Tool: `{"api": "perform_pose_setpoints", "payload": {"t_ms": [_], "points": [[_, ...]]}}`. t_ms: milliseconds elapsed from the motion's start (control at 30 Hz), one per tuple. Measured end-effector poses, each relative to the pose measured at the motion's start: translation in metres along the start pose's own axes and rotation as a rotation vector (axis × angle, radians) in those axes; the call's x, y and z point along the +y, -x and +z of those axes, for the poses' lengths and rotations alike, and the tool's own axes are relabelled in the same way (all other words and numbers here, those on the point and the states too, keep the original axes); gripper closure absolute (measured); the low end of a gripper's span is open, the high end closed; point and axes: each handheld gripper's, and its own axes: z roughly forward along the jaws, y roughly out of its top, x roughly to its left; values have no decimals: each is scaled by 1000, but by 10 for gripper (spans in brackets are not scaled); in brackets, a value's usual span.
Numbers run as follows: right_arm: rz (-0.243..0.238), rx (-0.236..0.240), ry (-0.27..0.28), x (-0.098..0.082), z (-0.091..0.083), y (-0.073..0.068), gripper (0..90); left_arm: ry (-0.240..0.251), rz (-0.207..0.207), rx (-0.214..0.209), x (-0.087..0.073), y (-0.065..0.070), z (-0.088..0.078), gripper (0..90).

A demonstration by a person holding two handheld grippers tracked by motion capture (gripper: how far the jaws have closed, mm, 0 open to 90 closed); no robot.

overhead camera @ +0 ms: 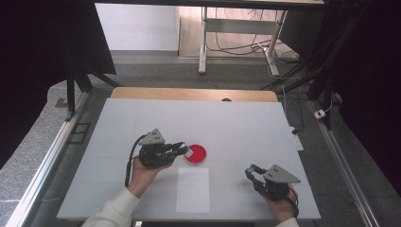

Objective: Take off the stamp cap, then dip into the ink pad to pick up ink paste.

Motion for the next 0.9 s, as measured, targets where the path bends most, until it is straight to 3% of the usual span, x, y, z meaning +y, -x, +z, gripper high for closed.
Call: {"api": "perform_pose_setpoints", "payload": {"t_ms": [433,900], "points": [[8,1,21,1,-2,2,649,-27,20,12,5,-4,6,758],[20,-15,13,0,-3,3,649,-95,23,15,15,-13,25,758]]}}
